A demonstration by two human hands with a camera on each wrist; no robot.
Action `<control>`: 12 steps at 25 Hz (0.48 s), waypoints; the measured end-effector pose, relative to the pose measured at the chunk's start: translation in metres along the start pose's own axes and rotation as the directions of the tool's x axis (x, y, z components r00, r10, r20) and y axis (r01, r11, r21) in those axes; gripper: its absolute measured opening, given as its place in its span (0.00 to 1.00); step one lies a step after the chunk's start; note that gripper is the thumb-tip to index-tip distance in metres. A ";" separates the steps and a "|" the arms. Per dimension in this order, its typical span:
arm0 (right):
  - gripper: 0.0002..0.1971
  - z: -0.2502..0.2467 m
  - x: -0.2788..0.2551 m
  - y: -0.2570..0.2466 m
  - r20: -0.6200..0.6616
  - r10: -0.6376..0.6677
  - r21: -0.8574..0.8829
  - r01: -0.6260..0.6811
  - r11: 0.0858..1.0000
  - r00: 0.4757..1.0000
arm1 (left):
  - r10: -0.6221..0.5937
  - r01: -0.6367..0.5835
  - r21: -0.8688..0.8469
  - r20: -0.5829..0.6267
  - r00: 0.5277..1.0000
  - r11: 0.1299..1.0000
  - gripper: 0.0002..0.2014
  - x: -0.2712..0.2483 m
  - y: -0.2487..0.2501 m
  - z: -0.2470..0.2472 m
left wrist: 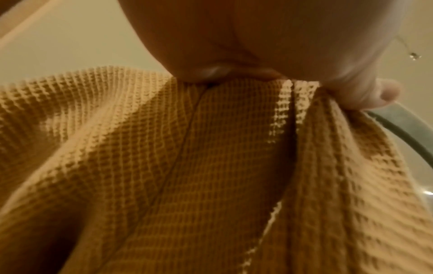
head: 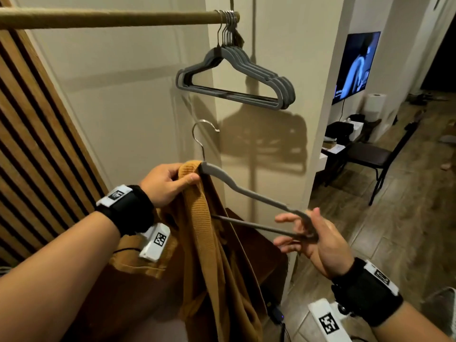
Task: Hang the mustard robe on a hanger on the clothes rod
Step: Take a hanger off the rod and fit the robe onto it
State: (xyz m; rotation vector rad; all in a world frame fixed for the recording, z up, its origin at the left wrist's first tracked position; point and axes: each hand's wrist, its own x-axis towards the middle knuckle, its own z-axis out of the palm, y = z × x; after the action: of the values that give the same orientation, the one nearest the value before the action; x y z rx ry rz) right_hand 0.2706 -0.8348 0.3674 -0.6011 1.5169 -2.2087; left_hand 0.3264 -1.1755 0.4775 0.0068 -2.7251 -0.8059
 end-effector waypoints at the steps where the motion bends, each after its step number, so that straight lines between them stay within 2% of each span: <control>1: 0.33 -0.005 0.002 0.004 -0.018 -0.003 0.049 0.004 0.999 1.000 | -0.001 0.001 0.006 -0.040 0.999 1.000 0.22 0.003 0.003 -0.008; 3: 0.29 -0.008 0.013 0.016 -0.083 0.036 0.108 -0.027 0.994 0.996 | -0.008 0.003 -0.042 -0.114 0.993 0.999 0.16 0.007 0.011 -0.030; 4: 0.30 -0.004 0.022 0.025 -0.086 0.065 0.073 -0.059 0.996 0.994 | -0.003 -0.009 -0.083 -0.144 0.990 0.997 0.16 0.009 0.015 -0.042; 5: 0.34 0.004 0.035 0.033 -0.063 0.111 -0.033 -0.113 0.993 0.992 | 0.007 -0.028 -0.129 -0.162 0.987 0.991 0.16 0.010 0.020 -0.053; 6: 0.35 0.015 0.049 0.043 -0.027 0.160 -0.230 -0.162 0.960 0.987 | 0.020 -0.049 -0.172 -0.167 0.986 0.984 0.15 0.010 0.028 -0.063; 7: 0.31 0.028 0.064 0.053 0.028 0.201 -0.457 -0.166 0.874 0.979 | 0.035 -0.070 -0.200 -0.173 0.984 0.977 0.14 0.010 0.034 -0.073; 8: 0.26 0.042 0.079 0.062 0.101 0.237 -0.650 -0.116 0.751 0.966 | 0.047 -0.086 -0.202 -0.193 0.980 0.976 0.16 0.009 0.039 -0.082; 9: 0.21 0.055 0.092 0.070 0.160 0.265 -0.770 -0.048 0.636 0.951 | 0.054 -0.098 -0.208 -0.208 0.977 0.973 0.16 0.006 0.042 -0.090; 10: 0.15 0.067 0.102 0.075 0.191 0.267 -0.826 0.008 0.563 0.945 | 0.056 -0.103 -0.200 -0.227 0.972 0.974 0.16 0.003 0.043 -0.098; 12: 0.08 0.078 0.120 0.080 0.197 0.225 -0.860 0.058 0.507 0.954 | 0.024 -0.073 -0.173 -0.271 0.962 0.982 0.17 -0.012 0.036 -0.115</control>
State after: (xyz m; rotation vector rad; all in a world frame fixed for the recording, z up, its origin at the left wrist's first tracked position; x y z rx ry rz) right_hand 0.2200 -0.9872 0.3324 -1.0390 2.3644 -1.0389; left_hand 0.3733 -1.2054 0.5855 0.0092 -2.3817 -0.9614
